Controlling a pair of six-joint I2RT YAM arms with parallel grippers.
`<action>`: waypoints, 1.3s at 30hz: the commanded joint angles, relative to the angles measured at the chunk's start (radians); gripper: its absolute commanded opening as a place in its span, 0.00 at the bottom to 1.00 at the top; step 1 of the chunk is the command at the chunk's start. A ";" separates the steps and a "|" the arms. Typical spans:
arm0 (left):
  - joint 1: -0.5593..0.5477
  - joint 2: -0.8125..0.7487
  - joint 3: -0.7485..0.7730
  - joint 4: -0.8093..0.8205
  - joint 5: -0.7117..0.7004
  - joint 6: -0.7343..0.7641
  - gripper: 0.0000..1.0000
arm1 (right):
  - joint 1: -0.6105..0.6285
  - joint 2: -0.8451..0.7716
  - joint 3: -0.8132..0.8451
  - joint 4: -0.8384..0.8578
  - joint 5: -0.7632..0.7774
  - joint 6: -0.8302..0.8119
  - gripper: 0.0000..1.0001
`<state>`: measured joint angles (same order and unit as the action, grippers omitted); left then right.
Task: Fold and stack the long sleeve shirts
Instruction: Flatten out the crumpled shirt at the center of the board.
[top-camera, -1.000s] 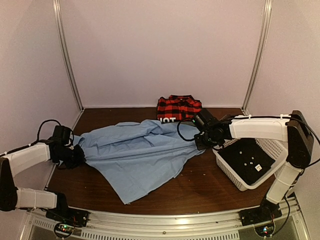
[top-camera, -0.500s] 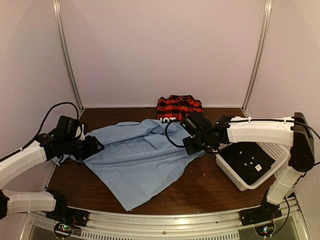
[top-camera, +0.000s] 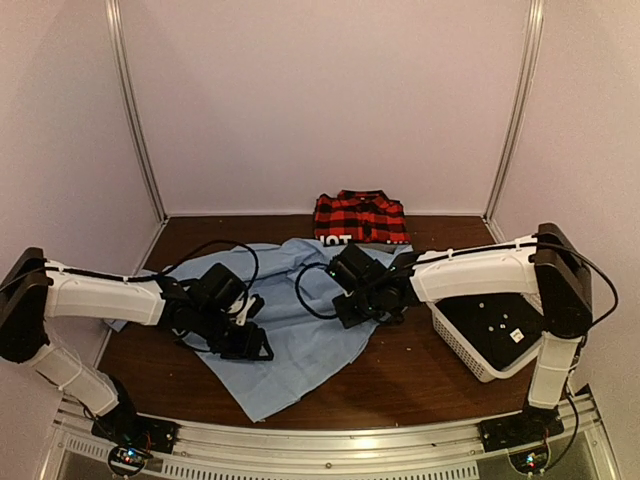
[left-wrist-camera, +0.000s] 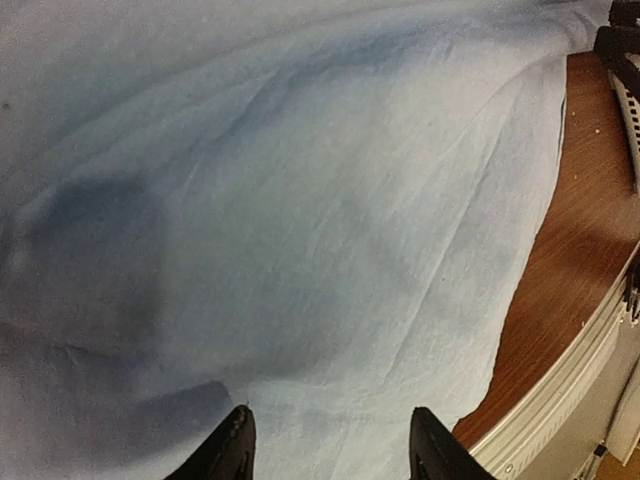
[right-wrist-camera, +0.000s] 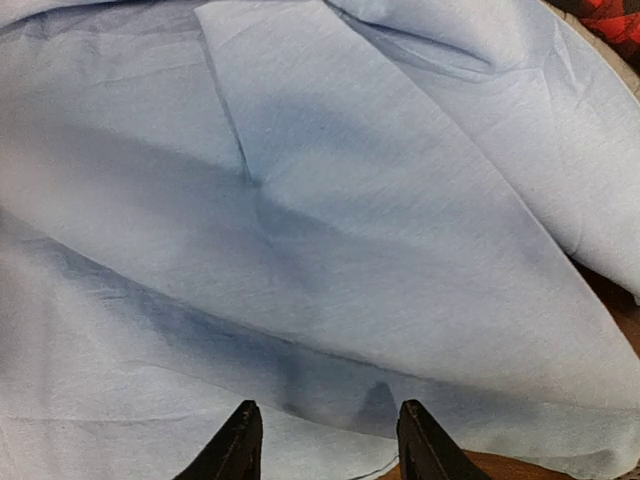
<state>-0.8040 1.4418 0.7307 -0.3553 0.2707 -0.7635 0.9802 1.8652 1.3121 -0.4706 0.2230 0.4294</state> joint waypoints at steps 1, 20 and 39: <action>-0.022 0.046 -0.004 0.055 0.064 0.036 0.54 | 0.027 0.053 -0.007 0.064 -0.012 0.022 0.47; -0.190 -0.145 -0.176 -0.064 0.131 -0.093 0.54 | 0.223 -0.018 -0.257 0.045 -0.085 0.191 0.46; 0.212 0.009 0.380 -0.198 -0.136 0.164 0.57 | 0.409 -0.184 -0.451 0.103 -0.278 0.352 0.46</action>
<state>-0.7185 1.3384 1.0008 -0.6109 0.1986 -0.7158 1.3685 1.7046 0.9165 -0.3443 0.0284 0.7361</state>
